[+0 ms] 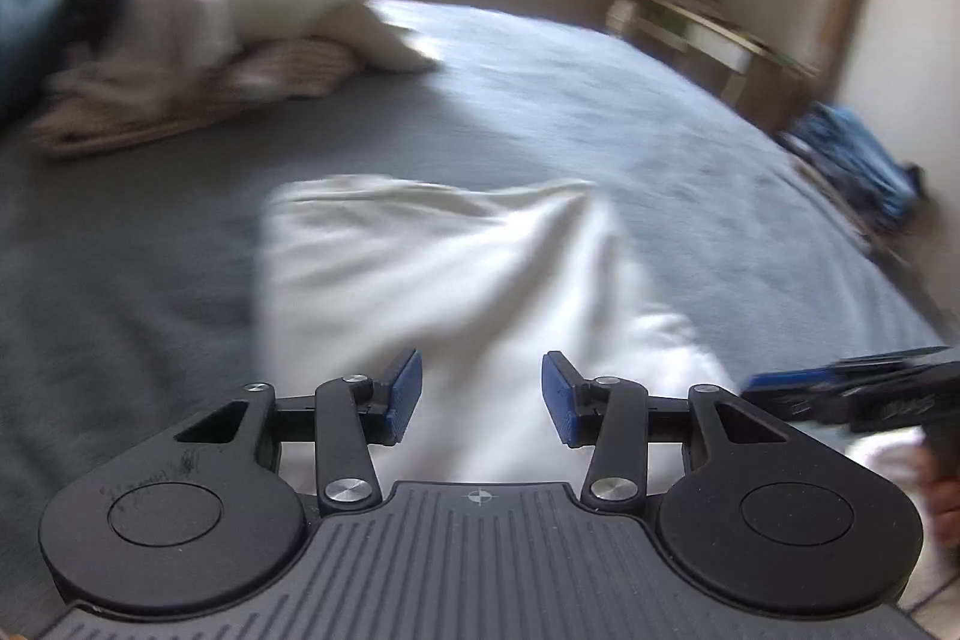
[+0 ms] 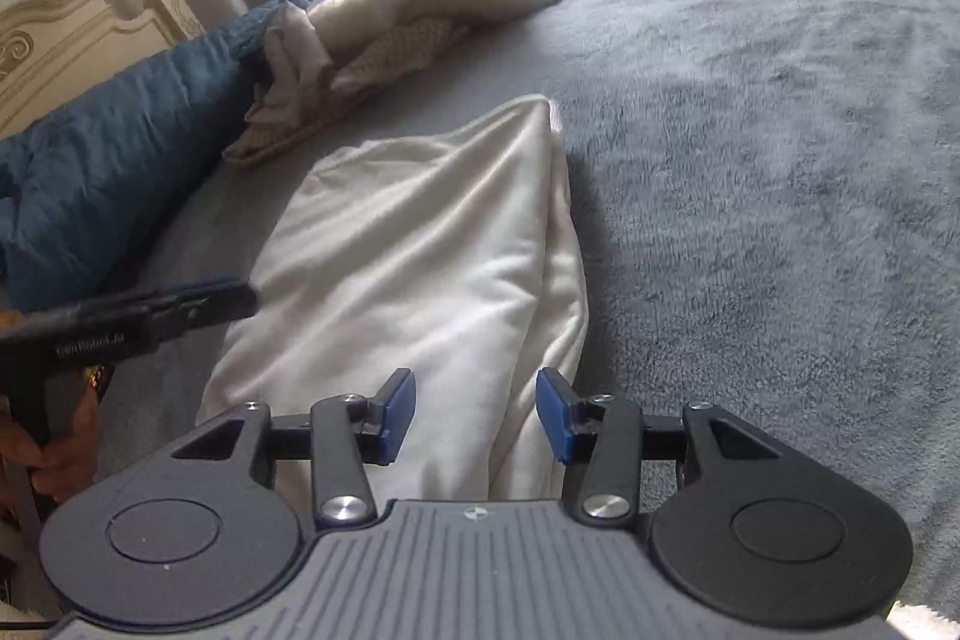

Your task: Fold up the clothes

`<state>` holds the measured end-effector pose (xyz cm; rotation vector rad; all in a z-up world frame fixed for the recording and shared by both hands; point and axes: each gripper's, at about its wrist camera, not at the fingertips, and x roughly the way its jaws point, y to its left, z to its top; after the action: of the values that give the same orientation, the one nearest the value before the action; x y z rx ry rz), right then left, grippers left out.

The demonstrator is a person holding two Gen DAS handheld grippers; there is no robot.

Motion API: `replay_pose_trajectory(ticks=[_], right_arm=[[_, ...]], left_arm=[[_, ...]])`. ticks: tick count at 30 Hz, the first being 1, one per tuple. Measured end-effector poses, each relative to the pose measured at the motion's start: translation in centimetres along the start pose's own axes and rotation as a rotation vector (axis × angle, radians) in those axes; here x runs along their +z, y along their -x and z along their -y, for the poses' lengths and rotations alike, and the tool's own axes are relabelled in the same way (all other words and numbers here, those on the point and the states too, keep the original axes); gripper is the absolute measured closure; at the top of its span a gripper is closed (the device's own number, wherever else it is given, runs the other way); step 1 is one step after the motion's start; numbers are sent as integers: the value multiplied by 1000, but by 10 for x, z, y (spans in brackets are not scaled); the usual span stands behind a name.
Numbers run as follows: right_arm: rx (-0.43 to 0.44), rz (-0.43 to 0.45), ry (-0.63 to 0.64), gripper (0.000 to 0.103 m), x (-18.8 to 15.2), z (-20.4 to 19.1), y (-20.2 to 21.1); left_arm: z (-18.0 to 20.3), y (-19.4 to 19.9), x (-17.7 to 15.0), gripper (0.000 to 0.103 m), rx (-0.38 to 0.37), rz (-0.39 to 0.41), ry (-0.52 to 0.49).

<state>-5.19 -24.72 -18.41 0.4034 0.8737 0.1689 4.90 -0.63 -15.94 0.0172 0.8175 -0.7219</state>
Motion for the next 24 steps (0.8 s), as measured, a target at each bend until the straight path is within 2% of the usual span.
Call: replay_pose_trajectory(ticks=[1, 3, 5, 7, 10, 13, 16, 19, 22, 24], right_arm=[[6, -9, -10, 59, -1, 3, -2], [34, -37, -29, 62, -2, 8, -8], [70, -45, -22, 79, -3, 10, -9], [88, -48, -1, 82, -4, 8, -8], [126, -59, 29, 84, -6, 5, -8], [146, -76, 16, 81, -4, 9, -8], [170, -50, -122, 81, 0, 35, -3], [185, -19, -351, 81, 4, 74, -2], [193, -60, -522, 81, 8, 102, -19], [210, -92, -544, 81, 12, 104, -34]], left_arm=[[12, -12, 6, 51, -38, -31, -30], [37, -36, 14, 51, -68, -70, -108], [57, -60, 22, 51, -54, -116, -184], [70, -81, 28, 51, -34, -174, -223], [75, -95, 27, 53, 1, -208, -242], [78, -107, 24, 61, 36, -237, -258], [78, -114, 22, 68, 61, -252, -265], [67, -108, 22, 80, 47, -229, -222], [57, -104, 21, 87, 20, -204, -165], [51, -100, 21, 90, -11, -180, -118]])
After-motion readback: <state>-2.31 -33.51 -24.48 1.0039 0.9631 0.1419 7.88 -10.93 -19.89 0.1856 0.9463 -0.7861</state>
